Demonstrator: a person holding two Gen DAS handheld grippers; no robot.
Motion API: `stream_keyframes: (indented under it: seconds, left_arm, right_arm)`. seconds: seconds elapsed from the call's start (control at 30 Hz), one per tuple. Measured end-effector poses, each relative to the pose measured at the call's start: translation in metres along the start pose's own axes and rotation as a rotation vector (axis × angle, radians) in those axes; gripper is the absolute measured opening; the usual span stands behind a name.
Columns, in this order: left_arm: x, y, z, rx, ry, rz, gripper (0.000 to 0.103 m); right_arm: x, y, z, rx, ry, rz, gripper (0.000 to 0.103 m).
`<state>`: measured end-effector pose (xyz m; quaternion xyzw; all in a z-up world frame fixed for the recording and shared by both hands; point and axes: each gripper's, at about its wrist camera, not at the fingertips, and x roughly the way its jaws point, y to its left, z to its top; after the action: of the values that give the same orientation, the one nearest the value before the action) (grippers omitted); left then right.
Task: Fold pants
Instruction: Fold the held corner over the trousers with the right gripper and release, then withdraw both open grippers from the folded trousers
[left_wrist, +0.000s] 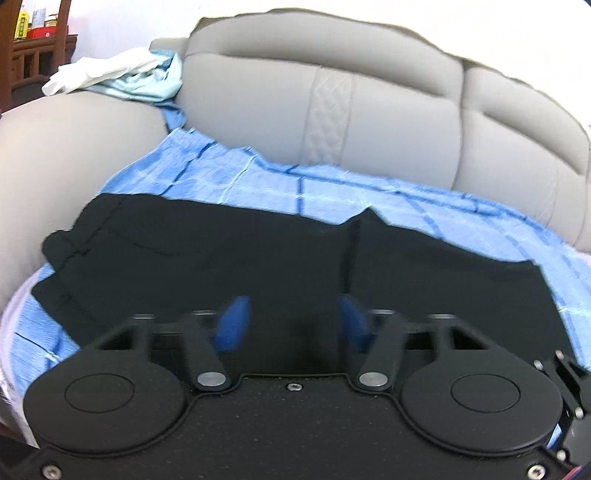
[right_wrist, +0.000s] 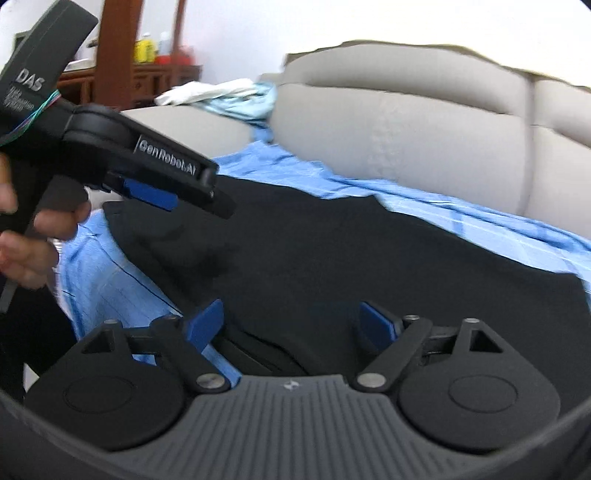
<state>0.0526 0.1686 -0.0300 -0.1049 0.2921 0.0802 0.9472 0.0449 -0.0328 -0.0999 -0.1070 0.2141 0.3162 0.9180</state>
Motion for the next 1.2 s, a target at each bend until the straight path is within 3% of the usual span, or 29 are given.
stream_keyframes:
  seconds: [0.03, 0.13, 0.23, 0.33, 0.4, 0.47, 0.63, 0.77, 0.97, 1.17, 1.2]
  left_arm:
    - [-0.001, -0.008, -0.002, 0.004, -0.001, -0.006, 0.017]
    - [-0.006, -0.034, -0.014, 0.028, -0.025, -0.055, 0.017]
    - [-0.004, -0.06, -0.027, 0.09, -0.021, -0.104, 0.017]
    - [0.004, -0.081, -0.04, 0.153, -0.004, -0.1, 0.021]
    - [0.013, -0.086, -0.047, 0.157, 0.02, -0.075, 0.021]
    - [0.026, -0.084, -0.053, 0.137, 0.067, -0.052, 0.021]
    - [0.026, -0.08, -0.061, 0.183, 0.034, -0.037, 0.021]
    - [0.026, -0.077, -0.064, 0.192, 0.028, -0.042, 0.021]
    - [0.027, -0.079, -0.061, 0.192, 0.041, -0.034, 0.021]
    - [0.027, -0.078, -0.058, 0.179, 0.051, -0.035, 0.022]
    - [0.028, -0.078, -0.058, 0.179, 0.053, -0.035, 0.022]
  right_arm:
    - [-0.007, -0.006, -0.005, 0.013, -0.002, -0.047, 0.09]
    - [-0.033, -0.032, -0.021, 0.115, -0.013, -0.226, 0.09]
    - [-0.059, -0.065, -0.035, 0.278, -0.045, -0.342, 0.082]
    - [-0.075, -0.089, -0.045, 0.354, -0.051, -0.469, 0.068]
    - [-0.075, -0.101, -0.053, 0.364, 0.013, -0.566, 0.048]
    - [-0.071, -0.116, -0.064, 0.403, 0.094, -0.607, 0.041]
    - [-0.074, -0.123, -0.057, 0.402, 0.095, -0.651, 0.042]
    - [-0.059, -0.139, -0.027, 0.385, 0.046, -0.576, 0.042]
    - [0.0, -0.197, 0.015, 0.556, 0.079, -0.453, 0.042]
    - [0.053, -0.211, 0.034, 0.427, 0.153, -0.459, 0.042]
    - [0.061, -0.214, 0.033, 0.414, 0.172, -0.467, 0.049]
